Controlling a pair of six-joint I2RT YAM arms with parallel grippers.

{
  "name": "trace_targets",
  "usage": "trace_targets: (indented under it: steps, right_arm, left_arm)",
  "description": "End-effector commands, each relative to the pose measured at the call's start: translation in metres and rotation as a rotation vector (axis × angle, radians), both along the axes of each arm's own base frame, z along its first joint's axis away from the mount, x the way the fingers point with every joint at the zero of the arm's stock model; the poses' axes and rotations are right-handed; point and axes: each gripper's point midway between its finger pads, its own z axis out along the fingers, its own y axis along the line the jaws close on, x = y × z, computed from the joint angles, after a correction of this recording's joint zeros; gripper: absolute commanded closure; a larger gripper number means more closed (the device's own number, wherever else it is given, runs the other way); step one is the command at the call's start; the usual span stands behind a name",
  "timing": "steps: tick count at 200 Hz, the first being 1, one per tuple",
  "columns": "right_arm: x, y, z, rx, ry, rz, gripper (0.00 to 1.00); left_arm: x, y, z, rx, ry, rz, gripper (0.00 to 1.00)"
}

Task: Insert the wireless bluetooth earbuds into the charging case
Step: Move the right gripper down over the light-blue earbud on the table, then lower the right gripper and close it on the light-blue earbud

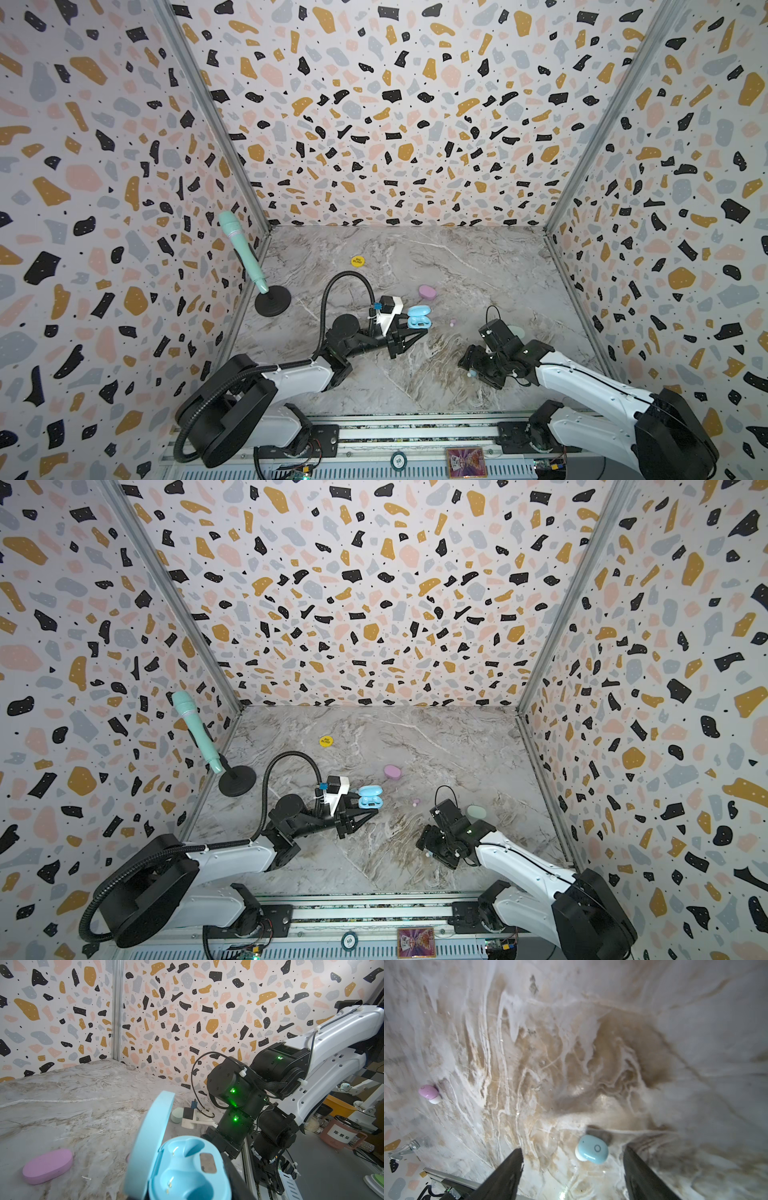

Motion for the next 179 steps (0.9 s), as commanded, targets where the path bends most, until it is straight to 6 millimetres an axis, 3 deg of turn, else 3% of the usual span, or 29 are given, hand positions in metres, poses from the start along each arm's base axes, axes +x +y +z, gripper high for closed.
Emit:
trace_targets:
  steps: [1, 112, 152, 179]
  right_arm:
    - [0.012, 0.009, 0.011, 0.02, -0.039, 0.035, 0.23]
    - [0.031, 0.03, 0.013, 0.015, -0.033, 0.144, 0.22]
    - [0.031, 0.015, 0.013, -0.079, -0.005, 0.172, 0.23]
    - [0.029, 0.002, 0.013, -0.171, 0.017, 0.205, 0.29]
  left_arm:
    - [0.0, -0.001, 0.019, -0.041, -0.076, -0.006, 0.83]
    - [0.004, 0.001, 0.016, -0.034, -0.067, 0.003, 0.84]
    - [0.004, 0.001, 0.017, -0.035, -0.069, 0.005, 0.84]
    - [0.004, 0.001, 0.017, -0.036, -0.069, 0.002, 0.84]
